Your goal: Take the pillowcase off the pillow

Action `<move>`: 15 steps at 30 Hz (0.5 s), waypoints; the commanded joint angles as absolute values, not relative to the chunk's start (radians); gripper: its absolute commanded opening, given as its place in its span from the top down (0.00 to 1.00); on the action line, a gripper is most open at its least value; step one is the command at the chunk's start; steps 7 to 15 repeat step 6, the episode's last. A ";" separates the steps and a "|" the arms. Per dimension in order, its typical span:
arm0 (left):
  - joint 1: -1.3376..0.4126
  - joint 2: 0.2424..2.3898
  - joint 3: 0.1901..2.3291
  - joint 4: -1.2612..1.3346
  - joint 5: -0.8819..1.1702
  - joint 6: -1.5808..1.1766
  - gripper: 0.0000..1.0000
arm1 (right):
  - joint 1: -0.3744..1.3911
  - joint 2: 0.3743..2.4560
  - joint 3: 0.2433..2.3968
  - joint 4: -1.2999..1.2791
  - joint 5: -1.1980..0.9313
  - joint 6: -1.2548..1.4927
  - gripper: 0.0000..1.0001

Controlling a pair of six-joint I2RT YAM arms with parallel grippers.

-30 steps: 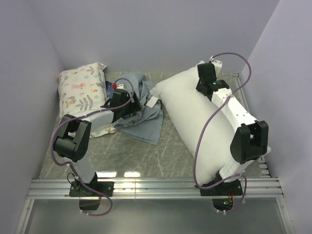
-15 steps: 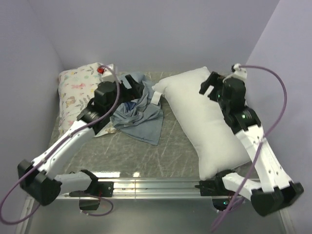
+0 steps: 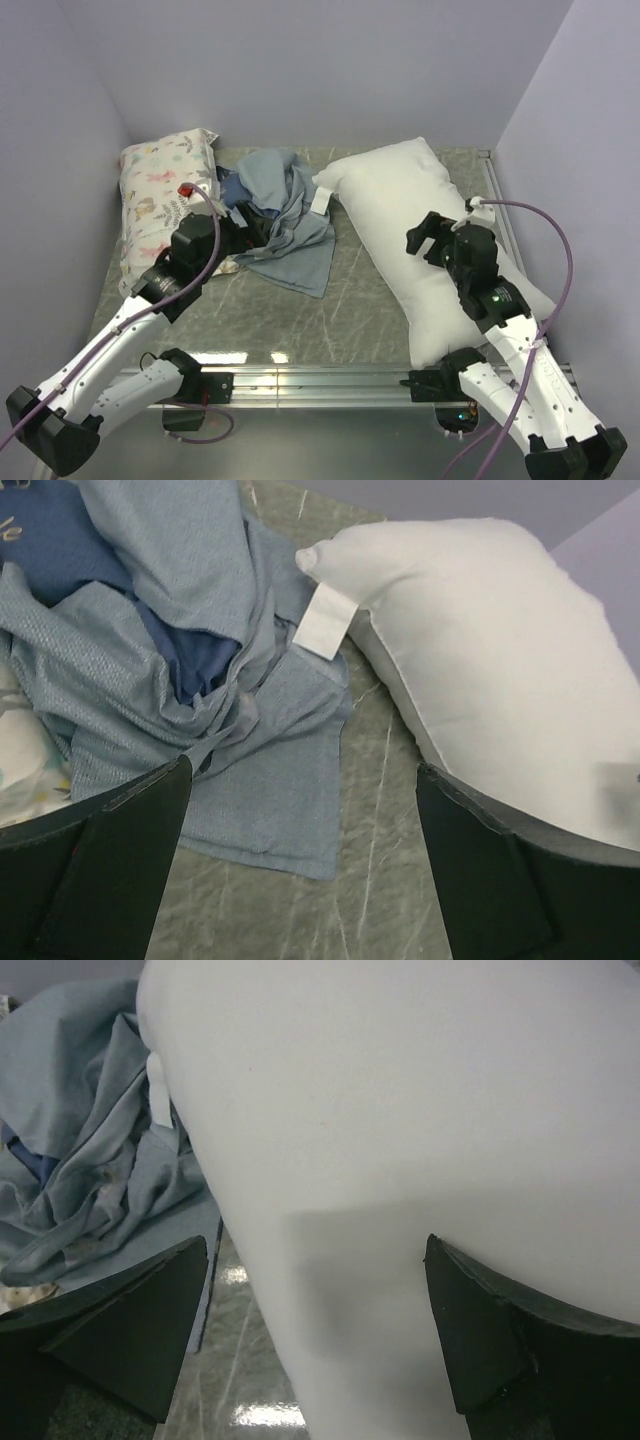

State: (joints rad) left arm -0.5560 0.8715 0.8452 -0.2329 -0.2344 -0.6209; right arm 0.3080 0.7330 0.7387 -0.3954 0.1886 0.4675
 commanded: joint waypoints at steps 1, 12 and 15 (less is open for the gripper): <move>-0.558 0.833 0.816 -0.212 -0.259 -0.615 0.00 | 0.311 0.718 0.735 -0.370 0.158 0.468 0.04; -0.557 0.787 0.773 -0.160 -0.270 -0.617 0.00 | 0.311 0.721 0.727 -0.377 0.152 0.468 0.04; -0.557 0.787 0.773 -0.160 -0.270 -0.617 0.00 | 0.311 0.721 0.727 -0.377 0.152 0.468 0.04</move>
